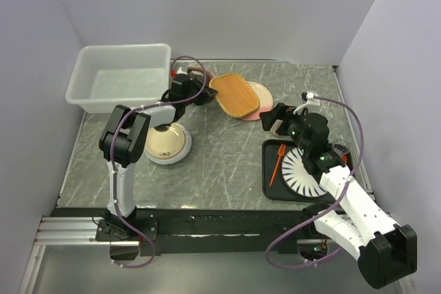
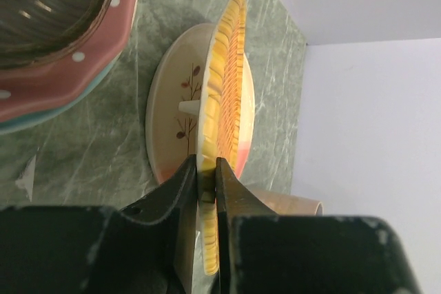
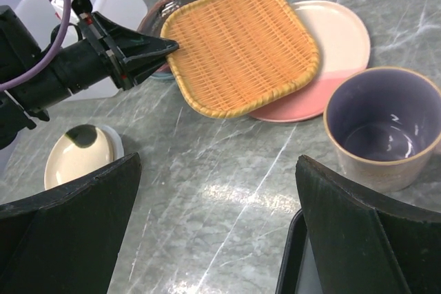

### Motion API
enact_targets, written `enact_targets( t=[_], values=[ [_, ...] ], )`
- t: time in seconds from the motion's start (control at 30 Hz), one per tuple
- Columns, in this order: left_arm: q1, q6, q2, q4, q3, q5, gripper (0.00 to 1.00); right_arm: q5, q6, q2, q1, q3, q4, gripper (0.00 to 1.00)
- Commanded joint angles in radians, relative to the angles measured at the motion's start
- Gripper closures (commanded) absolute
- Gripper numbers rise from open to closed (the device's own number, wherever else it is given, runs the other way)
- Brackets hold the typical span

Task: Place the plates into the plastic bin on the countertop
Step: Pick up the plate at the center of the board.

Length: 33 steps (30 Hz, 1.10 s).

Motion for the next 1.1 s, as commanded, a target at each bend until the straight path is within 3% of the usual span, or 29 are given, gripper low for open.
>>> enact_targets(
  t=[0.0,0.27,0.77,1.07],
  values=[
    [0.007,0.016,-0.120,0.078,-0.029,0.036,0.99,-0.050,0.027,0.022,0.007,0.004,0.057,0.00],
    [0.027,0.050,-0.188,0.055,-0.121,0.078,0.99,-0.148,0.084,0.128,0.027,0.015,0.107,0.00],
    [0.046,0.213,-0.298,-0.068,-0.299,0.007,0.99,-0.011,0.119,0.452,0.134,0.127,0.058,0.00],
    [0.052,0.242,-0.289,-0.063,-0.330,0.012,0.99,0.002,0.222,0.619,0.157,0.131,0.201,0.00]
  ],
)
